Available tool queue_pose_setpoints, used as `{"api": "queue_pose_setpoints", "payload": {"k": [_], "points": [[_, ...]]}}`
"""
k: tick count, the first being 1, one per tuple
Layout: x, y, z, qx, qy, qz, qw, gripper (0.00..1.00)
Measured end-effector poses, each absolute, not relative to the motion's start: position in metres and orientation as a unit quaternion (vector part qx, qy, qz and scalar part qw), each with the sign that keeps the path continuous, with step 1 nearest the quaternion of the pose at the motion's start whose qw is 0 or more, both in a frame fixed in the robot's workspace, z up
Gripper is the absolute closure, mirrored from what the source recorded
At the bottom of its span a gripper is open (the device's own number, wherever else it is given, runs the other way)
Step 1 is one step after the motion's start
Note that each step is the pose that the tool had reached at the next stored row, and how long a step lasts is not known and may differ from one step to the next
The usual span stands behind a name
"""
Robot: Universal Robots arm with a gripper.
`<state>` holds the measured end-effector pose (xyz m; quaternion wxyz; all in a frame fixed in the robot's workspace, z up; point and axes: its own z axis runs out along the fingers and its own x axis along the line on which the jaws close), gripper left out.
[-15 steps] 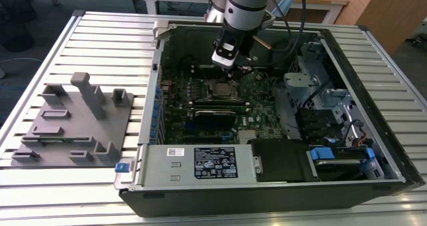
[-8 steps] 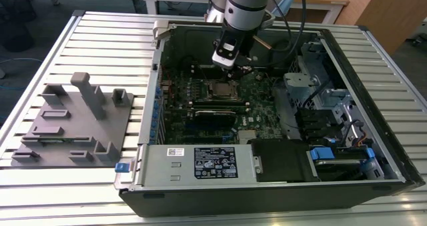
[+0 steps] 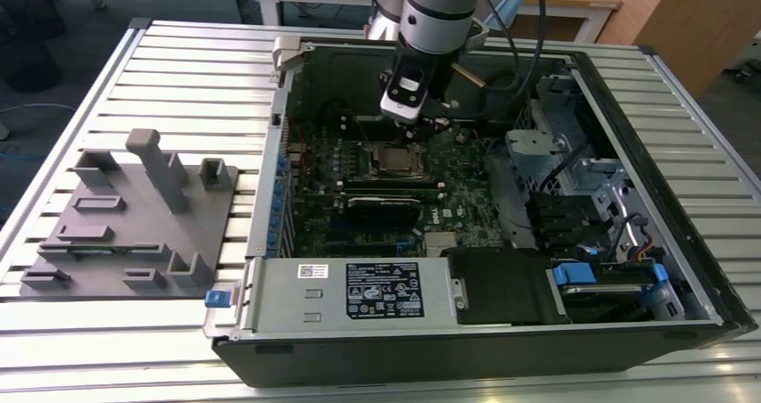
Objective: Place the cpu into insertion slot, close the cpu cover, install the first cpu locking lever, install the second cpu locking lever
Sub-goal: 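Close the cpu cover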
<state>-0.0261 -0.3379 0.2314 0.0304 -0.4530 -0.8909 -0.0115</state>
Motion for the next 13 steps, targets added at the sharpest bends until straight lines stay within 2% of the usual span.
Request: {"api": "queue_pose_setpoints", "payload": {"k": [13], "points": [[-0.0261, -0.3380, 0.2315, -0.435, -0.900, -0.012, 0.031, 0.90]]}}
